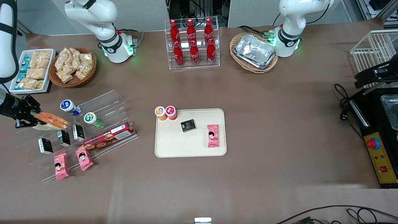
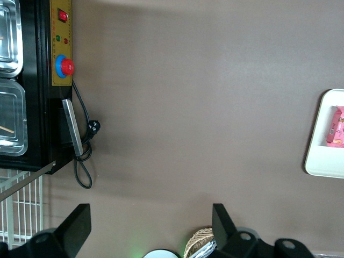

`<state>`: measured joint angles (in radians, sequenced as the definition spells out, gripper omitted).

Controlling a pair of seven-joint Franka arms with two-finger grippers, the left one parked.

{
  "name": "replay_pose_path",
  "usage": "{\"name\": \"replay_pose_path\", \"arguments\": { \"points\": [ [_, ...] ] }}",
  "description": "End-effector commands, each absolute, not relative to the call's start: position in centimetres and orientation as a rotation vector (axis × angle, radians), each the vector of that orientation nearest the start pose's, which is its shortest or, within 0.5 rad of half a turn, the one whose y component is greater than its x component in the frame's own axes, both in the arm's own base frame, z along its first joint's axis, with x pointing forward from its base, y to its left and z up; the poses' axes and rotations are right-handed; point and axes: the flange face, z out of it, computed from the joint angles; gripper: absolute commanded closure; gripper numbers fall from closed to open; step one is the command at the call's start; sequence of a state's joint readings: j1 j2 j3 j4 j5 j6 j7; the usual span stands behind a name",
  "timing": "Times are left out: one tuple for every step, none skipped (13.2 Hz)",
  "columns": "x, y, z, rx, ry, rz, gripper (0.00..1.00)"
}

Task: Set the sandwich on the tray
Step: 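Lift the sandwich up off the rack with the right gripper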

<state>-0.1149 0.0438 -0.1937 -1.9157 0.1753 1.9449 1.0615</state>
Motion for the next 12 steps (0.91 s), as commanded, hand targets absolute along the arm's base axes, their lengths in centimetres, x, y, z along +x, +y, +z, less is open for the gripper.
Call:
{"name": "replay_pose_path", "arguments": {
  "points": [
    [56.9, -14.3, 49.8, -2.453, 1.681, 0.089, 0.62],
    [57.4, -14.3, 50.6, -2.487, 1.624, 0.068, 0.63],
    [57.8, -14.1, 51.5, -2.512, 1.576, 0.038, 0.63],
    [58.3, -13.1, 52.6, -2.552, 1.501, 0.010, 0.63],
    [58.7, -12.2, 53.7, -2.591, 1.435, 0.000, 0.63],
    [59.3, -11.8, 54.5, -2.617, 1.391, 0.001, 0.63],
    [59.6, -11.4, 55.1, -2.656, 1.328, 0.024, 0.63],
    [60.2, -10.1, 55.6, -2.704, 1.235, 0.024, 0.63],
    [60.5, -9.3, 56.0, -2.748, 1.134, 0.011, 0.63],
    [60.7, -8.7, 56.1, -2.790, 1.026, 0.000, 0.63],
    [61.0, -7.1, 56.1, -2.842, 0.882, -0.007, 0.63],
    [61.1, -6.0, 56.0, -2.885, 0.737, -0.016, 0.63]
  ]
}}
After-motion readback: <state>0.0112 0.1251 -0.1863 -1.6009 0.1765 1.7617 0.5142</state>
